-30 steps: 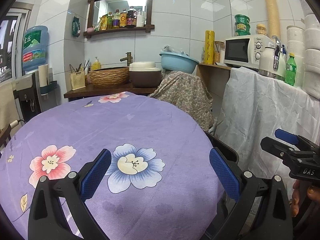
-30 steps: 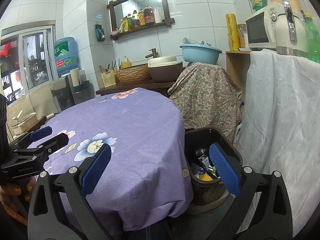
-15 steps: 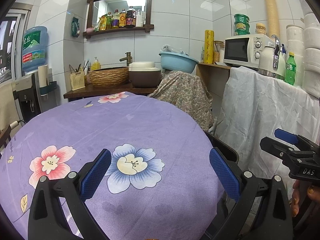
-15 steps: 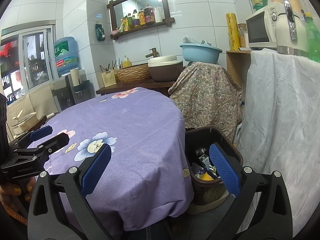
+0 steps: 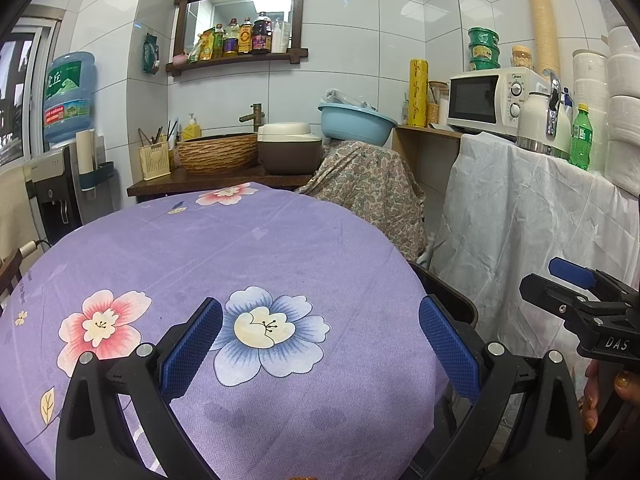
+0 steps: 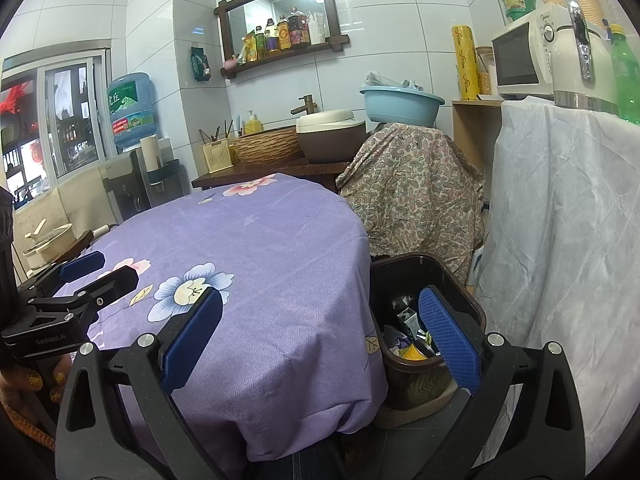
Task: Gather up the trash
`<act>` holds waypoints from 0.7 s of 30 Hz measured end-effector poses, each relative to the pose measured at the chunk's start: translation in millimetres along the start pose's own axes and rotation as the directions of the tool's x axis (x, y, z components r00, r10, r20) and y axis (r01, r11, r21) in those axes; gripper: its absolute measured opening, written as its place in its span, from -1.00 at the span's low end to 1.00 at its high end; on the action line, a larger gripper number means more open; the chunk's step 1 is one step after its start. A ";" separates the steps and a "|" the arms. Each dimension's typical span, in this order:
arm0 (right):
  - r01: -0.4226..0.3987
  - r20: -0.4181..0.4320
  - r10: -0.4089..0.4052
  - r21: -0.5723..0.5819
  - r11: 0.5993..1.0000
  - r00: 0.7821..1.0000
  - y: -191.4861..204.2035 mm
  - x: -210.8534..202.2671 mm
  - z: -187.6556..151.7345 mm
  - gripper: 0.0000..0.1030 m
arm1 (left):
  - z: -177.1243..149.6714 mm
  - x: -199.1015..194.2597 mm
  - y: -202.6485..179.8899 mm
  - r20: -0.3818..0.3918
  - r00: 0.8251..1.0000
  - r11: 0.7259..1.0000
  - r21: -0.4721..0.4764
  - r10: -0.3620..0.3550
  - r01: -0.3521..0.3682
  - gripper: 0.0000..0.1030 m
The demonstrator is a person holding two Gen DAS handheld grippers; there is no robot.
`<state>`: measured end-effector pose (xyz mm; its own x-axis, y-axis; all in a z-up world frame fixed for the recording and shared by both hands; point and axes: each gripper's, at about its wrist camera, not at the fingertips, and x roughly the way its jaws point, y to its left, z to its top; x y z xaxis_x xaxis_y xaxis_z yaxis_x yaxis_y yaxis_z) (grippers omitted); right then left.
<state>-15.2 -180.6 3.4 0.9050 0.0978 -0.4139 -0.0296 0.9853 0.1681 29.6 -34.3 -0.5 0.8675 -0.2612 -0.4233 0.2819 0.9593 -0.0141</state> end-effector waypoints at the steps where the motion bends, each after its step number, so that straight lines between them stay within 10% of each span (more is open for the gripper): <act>1: 0.000 0.000 0.000 0.000 1.000 1.000 -0.1 0.0 0.0 0.89 | -0.1 -0.1 -0.2 0.000 1.000 1.000 0.001 0.000 0.000 0.89; 21: -0.001 -0.002 0.001 -0.002 1.000 1.000 -2.6 2.7 -3.4 0.89 | 0.3 -0.8 3.1 0.006 1.000 1.000 -0.016 -0.004 0.004 0.89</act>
<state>-14.1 -182.5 -1.2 0.9043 0.0985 -0.4155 -0.0307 0.9855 0.1669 29.9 -31.2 0.1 0.8689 -0.2659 -0.4175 0.2791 0.9598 -0.0304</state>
